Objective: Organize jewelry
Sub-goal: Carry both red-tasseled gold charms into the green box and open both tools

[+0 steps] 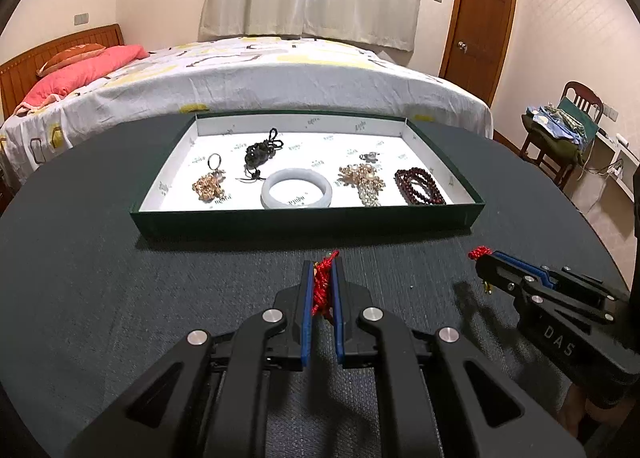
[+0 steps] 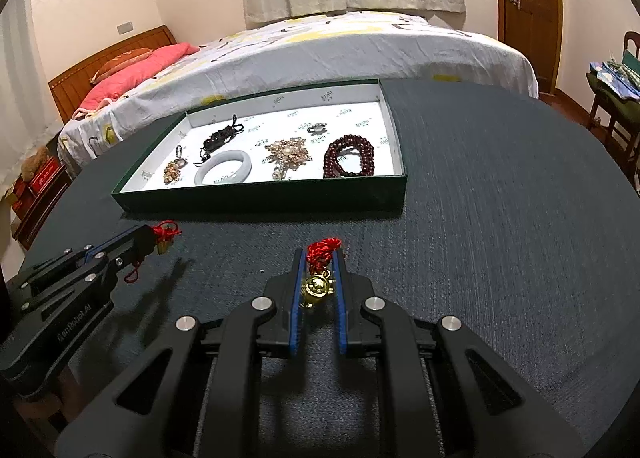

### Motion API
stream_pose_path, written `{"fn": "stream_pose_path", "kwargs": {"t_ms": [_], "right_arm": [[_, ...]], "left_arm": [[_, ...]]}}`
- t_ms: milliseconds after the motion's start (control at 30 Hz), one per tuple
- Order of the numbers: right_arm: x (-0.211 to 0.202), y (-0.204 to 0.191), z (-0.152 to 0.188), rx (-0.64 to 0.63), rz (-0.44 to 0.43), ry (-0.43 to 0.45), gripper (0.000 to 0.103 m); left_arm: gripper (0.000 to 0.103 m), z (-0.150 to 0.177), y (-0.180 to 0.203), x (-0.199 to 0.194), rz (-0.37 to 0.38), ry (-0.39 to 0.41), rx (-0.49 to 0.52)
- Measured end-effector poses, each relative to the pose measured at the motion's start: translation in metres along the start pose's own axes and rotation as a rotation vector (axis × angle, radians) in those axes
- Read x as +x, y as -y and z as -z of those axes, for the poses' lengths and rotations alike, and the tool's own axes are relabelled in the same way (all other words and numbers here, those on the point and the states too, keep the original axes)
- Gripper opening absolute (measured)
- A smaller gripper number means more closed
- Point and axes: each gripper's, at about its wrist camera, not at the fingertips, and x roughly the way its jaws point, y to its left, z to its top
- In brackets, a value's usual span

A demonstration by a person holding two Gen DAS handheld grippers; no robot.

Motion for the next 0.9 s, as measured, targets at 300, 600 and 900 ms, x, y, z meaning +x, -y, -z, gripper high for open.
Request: {"fn": "stream_pose_path", "kwargs": {"t_ms": [300,600,900], "right_arm": [[-0.003,-0.004,-0.003,-0.007,-0.004,0.014,0.014],[-0.009,-0.008,-0.015,-0.017,-0.009,0.047,0.014],[-0.016,-0.014,-0.046,-0.046,-0.013,0.118,0.014]], "left_arm": [[0.009,-0.004,-0.004,-0.003,-0.007,0.013,-0.005],[0.009,-0.016,-0.011,-0.008,-0.016,0.041,-0.012],[0.009,-0.043,-0.018,-0.01,-0.014,0.096,-0.013]]}}
